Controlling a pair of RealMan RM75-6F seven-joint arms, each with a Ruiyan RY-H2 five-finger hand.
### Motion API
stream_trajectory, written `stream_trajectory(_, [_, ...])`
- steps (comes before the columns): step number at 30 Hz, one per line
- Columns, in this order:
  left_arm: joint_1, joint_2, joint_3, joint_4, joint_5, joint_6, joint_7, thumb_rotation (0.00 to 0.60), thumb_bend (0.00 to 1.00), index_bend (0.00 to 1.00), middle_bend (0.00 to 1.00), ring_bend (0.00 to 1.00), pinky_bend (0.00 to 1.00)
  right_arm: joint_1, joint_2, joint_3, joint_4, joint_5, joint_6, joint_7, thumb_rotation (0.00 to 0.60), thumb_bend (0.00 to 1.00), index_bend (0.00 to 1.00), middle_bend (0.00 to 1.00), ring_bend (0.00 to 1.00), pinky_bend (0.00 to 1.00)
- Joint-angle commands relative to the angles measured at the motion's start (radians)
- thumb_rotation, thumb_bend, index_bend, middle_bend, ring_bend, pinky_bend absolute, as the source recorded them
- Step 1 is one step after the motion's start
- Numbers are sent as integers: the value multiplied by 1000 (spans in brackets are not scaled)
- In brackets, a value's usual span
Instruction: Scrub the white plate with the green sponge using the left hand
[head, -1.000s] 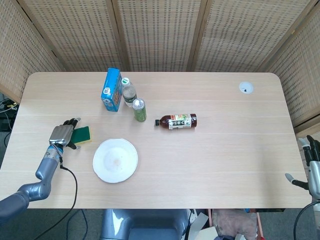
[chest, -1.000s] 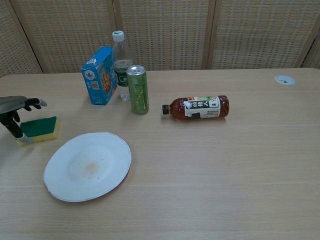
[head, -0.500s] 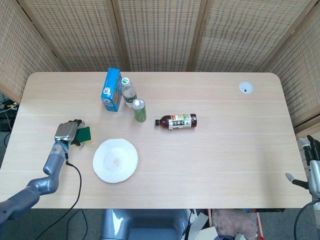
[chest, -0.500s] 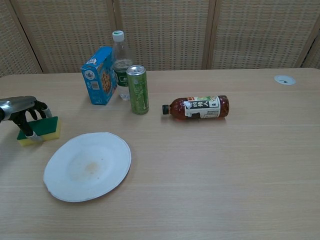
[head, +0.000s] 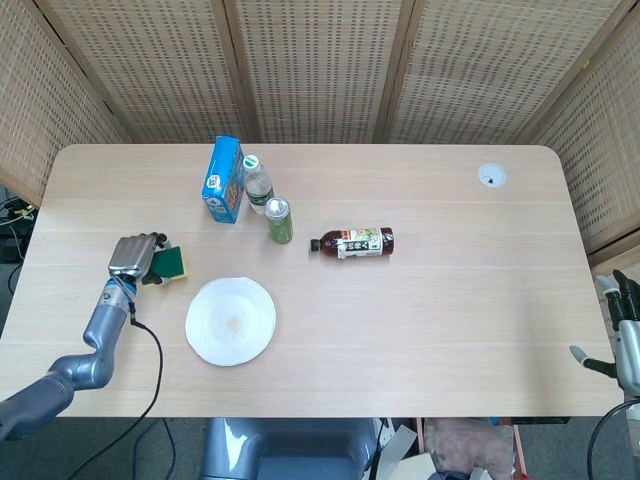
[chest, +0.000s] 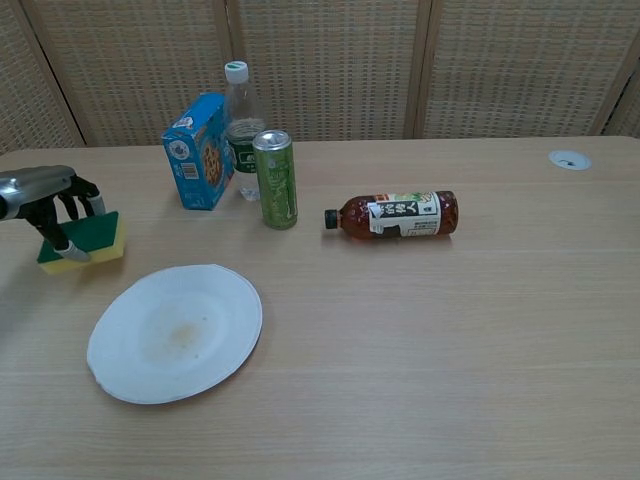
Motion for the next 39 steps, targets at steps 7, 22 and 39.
stream_trajectory(7, [0,223,134,-445,363,184,-26,600,96,442,381,359,434,1,-1,-2,-3,-2,1,-6,600,0,63,0,0,0])
stream_trajectory(22, [-26,189,221,-497,360,82,167,600,97,458,392,370,445,-5,13,-3,-5,-9,9,31,600,0,62,0,0,0])
stream_trajectory(39, [-35,28,222,-320,320,59,187,600,97,476,406,384,454,-3,11,-1,0,-5,6,34,600,0,62,0,0,0])
